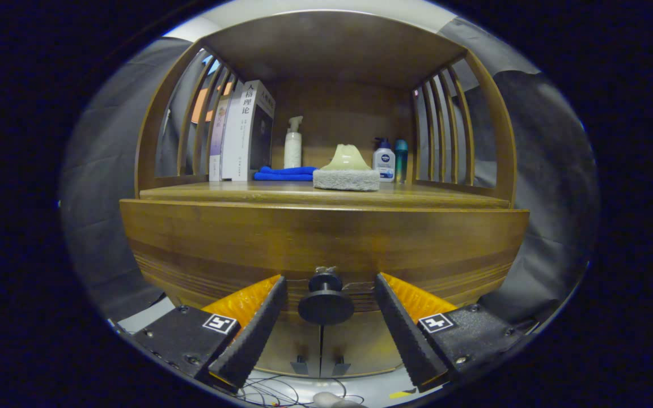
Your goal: Pull open the drawer, take out the items inside it, and place them on the countertop above the cabinet.
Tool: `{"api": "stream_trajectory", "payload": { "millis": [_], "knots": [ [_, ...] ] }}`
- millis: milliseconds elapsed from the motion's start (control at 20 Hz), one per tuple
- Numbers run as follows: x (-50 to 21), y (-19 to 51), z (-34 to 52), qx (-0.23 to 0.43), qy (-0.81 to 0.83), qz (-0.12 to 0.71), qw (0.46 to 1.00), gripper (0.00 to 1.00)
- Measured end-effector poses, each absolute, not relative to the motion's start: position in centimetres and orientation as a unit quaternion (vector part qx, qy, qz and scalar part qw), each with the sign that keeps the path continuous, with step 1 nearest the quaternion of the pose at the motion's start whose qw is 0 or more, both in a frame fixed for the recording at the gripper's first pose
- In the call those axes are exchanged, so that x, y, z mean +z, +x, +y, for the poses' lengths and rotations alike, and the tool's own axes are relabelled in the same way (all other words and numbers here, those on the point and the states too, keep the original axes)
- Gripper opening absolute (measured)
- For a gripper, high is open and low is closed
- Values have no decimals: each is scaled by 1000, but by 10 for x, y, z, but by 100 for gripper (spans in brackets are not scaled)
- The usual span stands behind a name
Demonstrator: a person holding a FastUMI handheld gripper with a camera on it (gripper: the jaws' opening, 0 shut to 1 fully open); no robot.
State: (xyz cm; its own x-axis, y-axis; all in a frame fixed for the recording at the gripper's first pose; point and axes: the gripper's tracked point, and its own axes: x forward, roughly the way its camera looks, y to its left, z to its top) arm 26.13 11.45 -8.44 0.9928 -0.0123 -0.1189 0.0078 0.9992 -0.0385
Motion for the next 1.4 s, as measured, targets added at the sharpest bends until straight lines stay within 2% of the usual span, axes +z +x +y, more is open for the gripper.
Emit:
{"api": "stream_trajectory", "payload": {
  "millis": [750,1050,1200,1400],
  "knots": [
    [-83,280,114,-5,-20,65,998,100],
    [-83,277,114,3,-33,95,995,100],
    [-70,259,109,12,-22,91,996,100],
    [-43,203,90,26,-17,68,997,100]
  ]
}}
